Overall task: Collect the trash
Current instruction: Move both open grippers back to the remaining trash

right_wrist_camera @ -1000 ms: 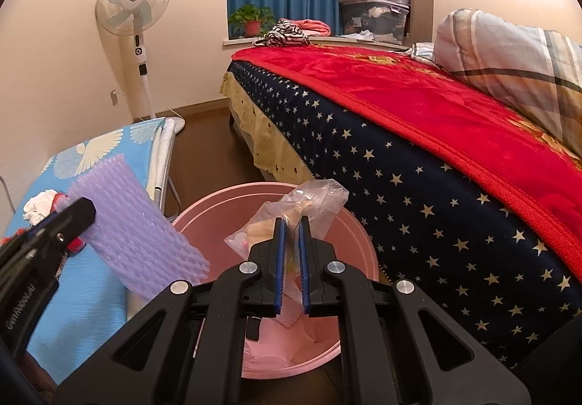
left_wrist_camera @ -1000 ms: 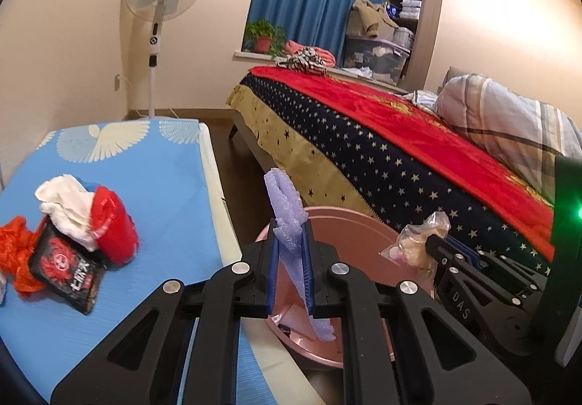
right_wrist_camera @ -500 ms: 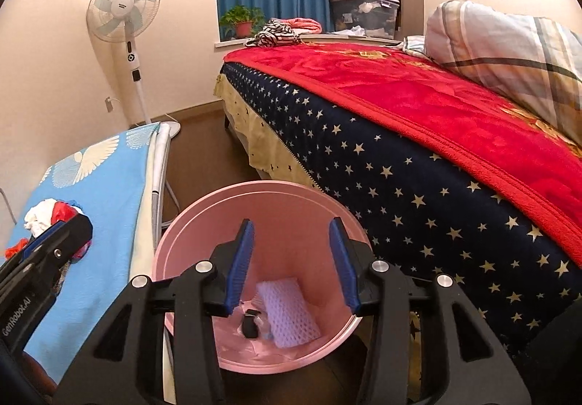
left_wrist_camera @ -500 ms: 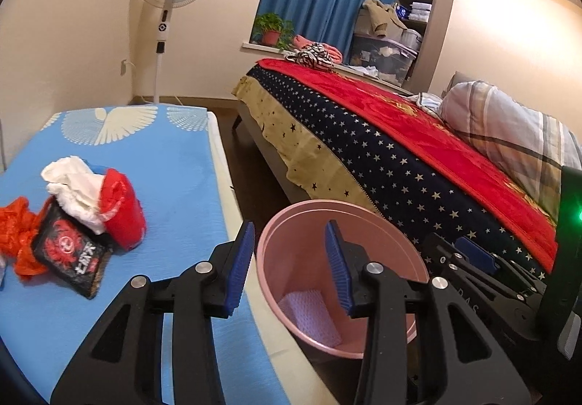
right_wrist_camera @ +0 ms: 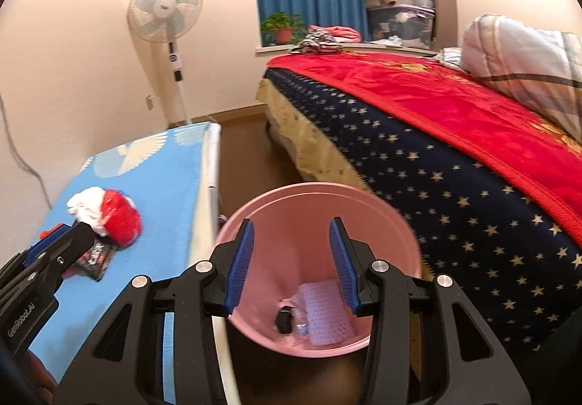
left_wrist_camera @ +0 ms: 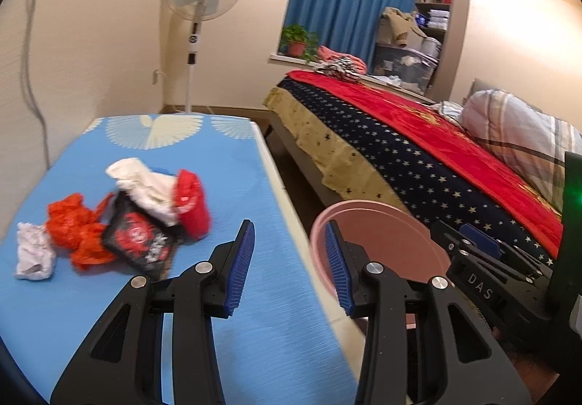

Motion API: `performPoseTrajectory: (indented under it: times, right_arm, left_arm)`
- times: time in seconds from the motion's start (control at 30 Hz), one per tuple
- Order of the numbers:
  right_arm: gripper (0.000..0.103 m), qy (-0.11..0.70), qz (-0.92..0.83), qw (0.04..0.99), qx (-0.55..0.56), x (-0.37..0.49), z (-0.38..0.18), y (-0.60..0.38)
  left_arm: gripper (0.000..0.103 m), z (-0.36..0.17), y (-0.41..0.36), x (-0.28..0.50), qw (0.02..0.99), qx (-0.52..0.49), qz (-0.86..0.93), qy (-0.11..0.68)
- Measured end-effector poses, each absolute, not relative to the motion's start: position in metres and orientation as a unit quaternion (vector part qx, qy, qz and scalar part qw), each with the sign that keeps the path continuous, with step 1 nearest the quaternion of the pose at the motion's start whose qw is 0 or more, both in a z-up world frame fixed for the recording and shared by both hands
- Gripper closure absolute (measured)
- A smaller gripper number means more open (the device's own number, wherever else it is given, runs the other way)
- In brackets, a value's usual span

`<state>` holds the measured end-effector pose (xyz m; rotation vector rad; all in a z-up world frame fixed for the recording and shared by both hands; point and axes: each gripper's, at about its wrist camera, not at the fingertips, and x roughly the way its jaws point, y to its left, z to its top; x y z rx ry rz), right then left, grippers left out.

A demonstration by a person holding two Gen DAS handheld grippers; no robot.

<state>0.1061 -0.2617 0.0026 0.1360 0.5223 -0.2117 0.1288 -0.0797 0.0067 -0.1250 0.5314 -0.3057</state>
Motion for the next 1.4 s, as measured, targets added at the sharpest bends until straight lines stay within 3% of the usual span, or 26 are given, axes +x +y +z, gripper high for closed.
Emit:
performPoseTrajectory:
  times: [1.23,1.4]
  right_arm:
    - [0.061,0.268,0.084,0.956,0.081,0.187,-0.026,-0.141]
    - [0.056,0.274,0.098,0.953,0.088,0.205,-0.031,-0.132]
  left_arm:
    - [0.064,-0.032,0.066,0.147,0.949,-0.104,0.14,0.262]
    - [0.064,-0.038,0.093,0.152,0.933,-0.124,0.203,0.271]
